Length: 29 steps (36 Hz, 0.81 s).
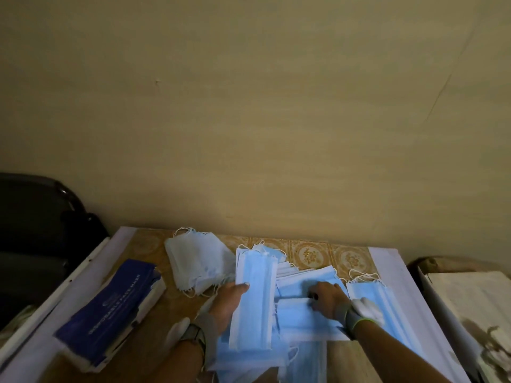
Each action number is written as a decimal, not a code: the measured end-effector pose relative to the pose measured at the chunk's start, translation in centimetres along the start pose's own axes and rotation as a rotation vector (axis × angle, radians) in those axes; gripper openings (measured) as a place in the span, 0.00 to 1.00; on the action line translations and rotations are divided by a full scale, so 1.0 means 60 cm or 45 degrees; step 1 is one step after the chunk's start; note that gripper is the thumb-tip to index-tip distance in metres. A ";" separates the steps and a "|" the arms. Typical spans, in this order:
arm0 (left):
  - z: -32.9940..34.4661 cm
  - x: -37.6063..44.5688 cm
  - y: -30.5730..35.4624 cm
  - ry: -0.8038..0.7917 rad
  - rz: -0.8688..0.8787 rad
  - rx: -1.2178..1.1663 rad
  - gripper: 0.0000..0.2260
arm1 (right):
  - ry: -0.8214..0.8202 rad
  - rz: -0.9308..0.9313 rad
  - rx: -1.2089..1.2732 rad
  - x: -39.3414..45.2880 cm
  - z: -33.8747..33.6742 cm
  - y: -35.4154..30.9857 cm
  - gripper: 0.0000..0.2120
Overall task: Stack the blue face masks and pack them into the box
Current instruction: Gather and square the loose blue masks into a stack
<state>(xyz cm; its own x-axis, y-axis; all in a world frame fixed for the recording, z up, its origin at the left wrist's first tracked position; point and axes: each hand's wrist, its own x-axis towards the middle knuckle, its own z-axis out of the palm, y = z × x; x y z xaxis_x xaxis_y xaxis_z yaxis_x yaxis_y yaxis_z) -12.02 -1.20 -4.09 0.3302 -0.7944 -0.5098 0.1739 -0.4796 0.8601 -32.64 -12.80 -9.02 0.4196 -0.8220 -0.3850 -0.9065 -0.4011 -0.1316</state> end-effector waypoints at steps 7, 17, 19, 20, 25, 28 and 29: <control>0.003 -0.005 -0.005 0.046 0.028 0.032 0.12 | 0.141 -0.240 -0.126 0.031 -0.053 -0.012 0.15; -0.012 -0.010 -0.015 0.152 -0.012 0.078 0.16 | -0.024 -0.180 -0.273 0.061 -0.019 -0.016 0.32; -0.015 -0.011 -0.015 0.171 -0.006 0.111 0.16 | 0.048 -0.164 -0.278 0.061 -0.010 -0.016 0.28; -0.016 -0.012 -0.015 0.176 -0.005 0.123 0.16 | 0.083 -0.163 -0.280 0.060 -0.008 -0.016 0.25; -0.013 -0.009 -0.012 0.189 0.019 0.161 0.19 | 0.040 -0.212 -0.354 0.056 -0.019 -0.017 0.19; -0.008 -0.007 -0.004 0.181 0.034 0.163 0.19 | 0.043 -0.213 -0.243 0.053 -0.029 -0.022 0.18; -0.006 -0.006 -0.002 0.172 0.030 0.162 0.18 | 0.050 -0.209 -0.186 0.051 -0.032 -0.024 0.18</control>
<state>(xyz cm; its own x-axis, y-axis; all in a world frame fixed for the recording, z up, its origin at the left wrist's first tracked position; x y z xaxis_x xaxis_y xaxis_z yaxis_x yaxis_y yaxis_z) -11.79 -0.73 -3.99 0.4556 -0.7531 -0.4746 0.0483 -0.5114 0.8580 -29.98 -15.52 -8.24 0.5651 -0.7549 -0.3328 -0.8108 -0.5828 -0.0547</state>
